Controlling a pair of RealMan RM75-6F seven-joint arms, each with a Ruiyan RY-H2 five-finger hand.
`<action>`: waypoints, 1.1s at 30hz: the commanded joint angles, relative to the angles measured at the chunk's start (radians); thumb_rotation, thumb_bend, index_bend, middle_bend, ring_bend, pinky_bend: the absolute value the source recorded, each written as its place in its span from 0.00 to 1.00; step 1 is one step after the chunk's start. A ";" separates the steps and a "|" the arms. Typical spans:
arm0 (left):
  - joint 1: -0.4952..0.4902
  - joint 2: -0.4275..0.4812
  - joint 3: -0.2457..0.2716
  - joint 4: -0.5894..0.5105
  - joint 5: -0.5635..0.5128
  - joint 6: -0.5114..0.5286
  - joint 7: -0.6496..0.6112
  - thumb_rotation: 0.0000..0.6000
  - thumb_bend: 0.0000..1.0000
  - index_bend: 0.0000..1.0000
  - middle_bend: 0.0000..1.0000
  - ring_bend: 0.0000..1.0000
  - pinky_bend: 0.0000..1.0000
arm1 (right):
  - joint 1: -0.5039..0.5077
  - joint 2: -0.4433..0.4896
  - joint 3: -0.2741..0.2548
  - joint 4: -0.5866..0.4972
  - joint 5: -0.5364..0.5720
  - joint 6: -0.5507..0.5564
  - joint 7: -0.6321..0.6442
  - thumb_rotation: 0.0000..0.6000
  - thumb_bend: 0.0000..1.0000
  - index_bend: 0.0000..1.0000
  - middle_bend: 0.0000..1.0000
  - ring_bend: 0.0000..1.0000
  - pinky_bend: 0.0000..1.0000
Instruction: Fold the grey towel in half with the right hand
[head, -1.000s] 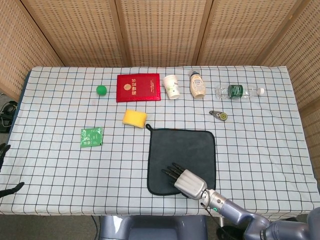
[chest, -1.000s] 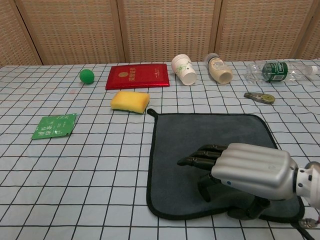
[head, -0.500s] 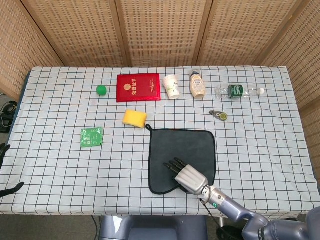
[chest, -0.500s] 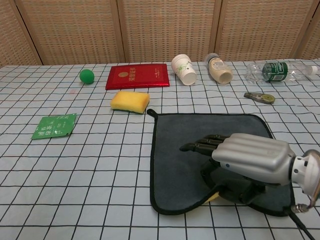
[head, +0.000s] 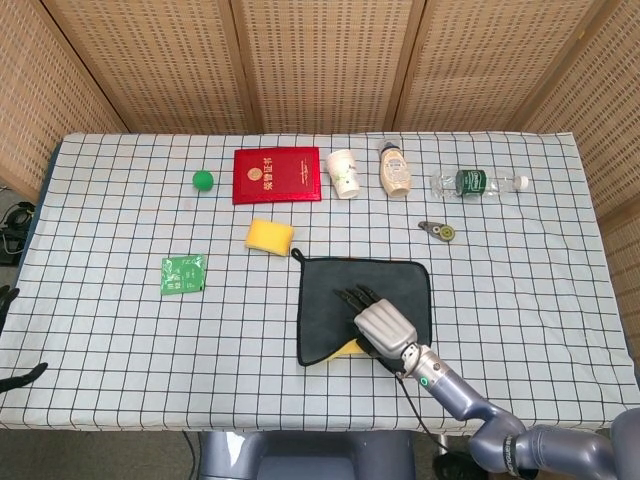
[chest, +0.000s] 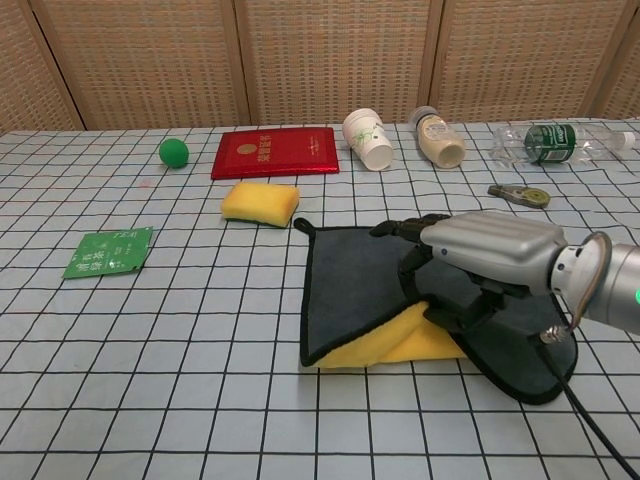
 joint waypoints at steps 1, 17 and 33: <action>-0.002 0.001 -0.002 0.001 -0.004 -0.005 -0.003 1.00 0.00 0.00 0.00 0.00 0.00 | 0.013 -0.015 0.033 0.024 0.051 -0.013 -0.021 1.00 0.64 0.62 0.00 0.00 0.00; -0.014 0.004 -0.012 0.010 -0.038 -0.033 -0.016 1.00 0.00 0.00 0.00 0.00 0.00 | 0.077 -0.125 0.117 0.180 0.251 -0.035 -0.146 1.00 0.65 0.63 0.00 0.00 0.00; -0.024 0.007 -0.021 0.020 -0.064 -0.055 -0.033 1.00 0.00 0.00 0.00 0.00 0.00 | 0.144 -0.198 0.168 0.283 0.349 -0.025 -0.217 1.00 0.65 0.63 0.00 0.00 0.00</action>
